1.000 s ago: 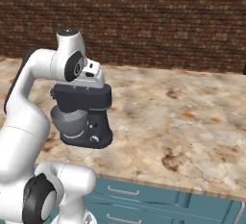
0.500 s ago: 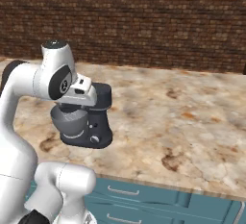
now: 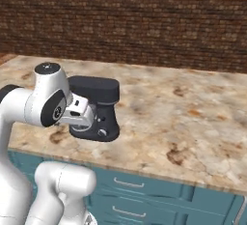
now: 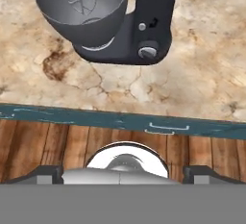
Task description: Navigate to the sink.
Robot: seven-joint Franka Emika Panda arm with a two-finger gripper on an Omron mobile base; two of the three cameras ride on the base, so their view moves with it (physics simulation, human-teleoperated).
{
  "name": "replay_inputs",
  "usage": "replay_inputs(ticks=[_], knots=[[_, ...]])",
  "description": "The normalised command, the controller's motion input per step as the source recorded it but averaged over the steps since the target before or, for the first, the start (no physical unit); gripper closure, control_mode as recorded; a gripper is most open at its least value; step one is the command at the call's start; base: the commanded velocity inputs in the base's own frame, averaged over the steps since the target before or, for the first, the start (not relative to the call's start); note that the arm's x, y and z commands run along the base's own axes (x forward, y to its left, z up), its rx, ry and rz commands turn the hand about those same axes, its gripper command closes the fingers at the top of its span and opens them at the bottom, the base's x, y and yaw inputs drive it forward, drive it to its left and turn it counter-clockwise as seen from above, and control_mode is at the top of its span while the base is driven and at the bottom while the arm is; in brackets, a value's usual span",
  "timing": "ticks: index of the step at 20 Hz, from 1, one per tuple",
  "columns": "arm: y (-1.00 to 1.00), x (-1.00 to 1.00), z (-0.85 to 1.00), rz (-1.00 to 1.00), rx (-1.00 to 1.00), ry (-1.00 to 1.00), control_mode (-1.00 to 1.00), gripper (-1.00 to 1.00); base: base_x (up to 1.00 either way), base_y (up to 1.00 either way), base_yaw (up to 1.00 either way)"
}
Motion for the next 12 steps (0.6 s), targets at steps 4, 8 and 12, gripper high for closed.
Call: replay_inputs(ticks=[4, 8, 12], knots=[[0.00, 0.00, 0.00, 0.00, 0.00, 0.00, 1.00, -1.00, -0.43, 0.03, 0.59], [0.00, 0.00, 0.00, 0.00, 0.00, 0.00, 1.00, -1.00, -0.01, 0.00, 0.96], [0.00, 0.00, 0.00, 0.00, 0.00, 0.00, 1.00, -1.00, 0.03, 0.00, 1.00]])
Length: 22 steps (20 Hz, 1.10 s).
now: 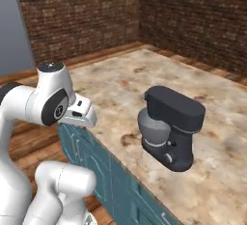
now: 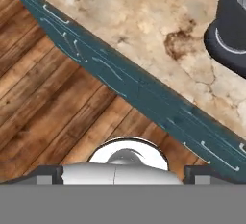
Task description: Navigate to the sink.
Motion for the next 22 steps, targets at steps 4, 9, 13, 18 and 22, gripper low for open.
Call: replay_inputs(ticks=[4, 9, 13, 18, 22], knots=[[0.00, 0.00, 0.00, 0.00, 0.00, 0.00, 1.00, -1.00, 0.00, 0.04, 1.00], [0.00, 0.00, 0.00, 0.00, 0.00, 0.00, 1.00, -1.00, 0.01, 0.17, 1.00], [0.00, 0.00, 0.00, 0.00, 0.00, 0.00, 1.00, -1.00, 0.03, 0.16, 1.00], [0.00, 0.00, 0.00, 0.00, 0.00, 0.00, 1.00, -1.00, 0.17, 0.14, 0.99], [0.00, 0.00, 0.00, 0.00, 0.00, 0.00, 1.00, -1.00, 0.45, 0.12, 0.91]])
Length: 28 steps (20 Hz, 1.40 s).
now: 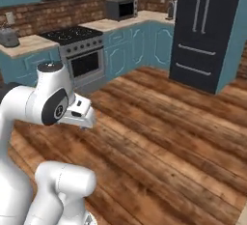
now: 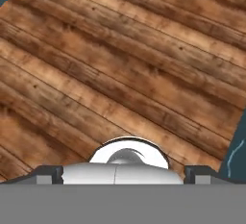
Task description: Navigate to the sink.
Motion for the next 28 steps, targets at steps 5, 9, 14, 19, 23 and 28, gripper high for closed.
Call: replay_inputs(ticks=[5, 9, 14, 19, 23, 28], knots=[[0.00, 0.00, 0.00, 0.00, 0.00, 0.00, 1.00, -1.00, 0.78, 0.06, 0.82], [0.00, 0.00, 0.00, 0.00, 0.00, 0.00, 1.00, -1.00, 0.86, 0.01, 0.80], [0.00, 0.00, 0.00, 0.00, 0.00, 0.00, 1.00, -1.00, 0.82, 0.00, 0.80], [0.00, 0.00, 0.00, 0.00, 0.00, 0.00, 1.00, -1.00, 0.63, 0.01, 0.81], [0.00, 0.00, 0.00, 0.00, 0.00, 0.00, 1.00, -1.00, 0.59, 0.03, 0.80], [0.00, 0.00, 0.00, 0.00, 0.00, 0.00, 1.00, -1.00, 0.60, 0.03, 0.79]])
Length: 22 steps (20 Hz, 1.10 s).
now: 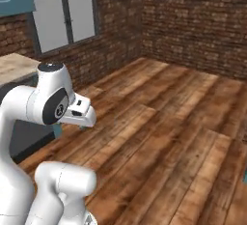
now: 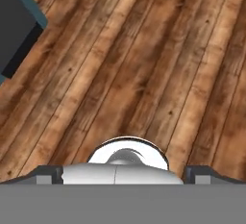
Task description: Navigate to the sink.
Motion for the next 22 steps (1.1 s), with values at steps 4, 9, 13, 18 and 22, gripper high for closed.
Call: replay_inputs(ticks=[4, 9, 13, 18, 22], knots=[[0.00, 0.00, 0.00, 0.00, 0.00, 0.00, 1.00, -1.00, 0.62, 0.06, 0.79], [0.00, 0.00, 0.00, 0.00, 0.00, 0.00, 1.00, -1.00, 0.63, 0.13, 0.78], [0.00, 0.00, 0.00, 0.00, 0.00, 0.00, 1.00, -1.00, 0.76, 0.32, 0.74], [0.00, 0.00, 0.00, 0.00, 0.00, 0.00, 1.00, -1.00, 0.93, 0.42, 0.67], [0.00, 0.00, 0.00, 0.00, 0.00, 0.00, 1.00, -1.00, 1.00, 0.32, 0.60]])
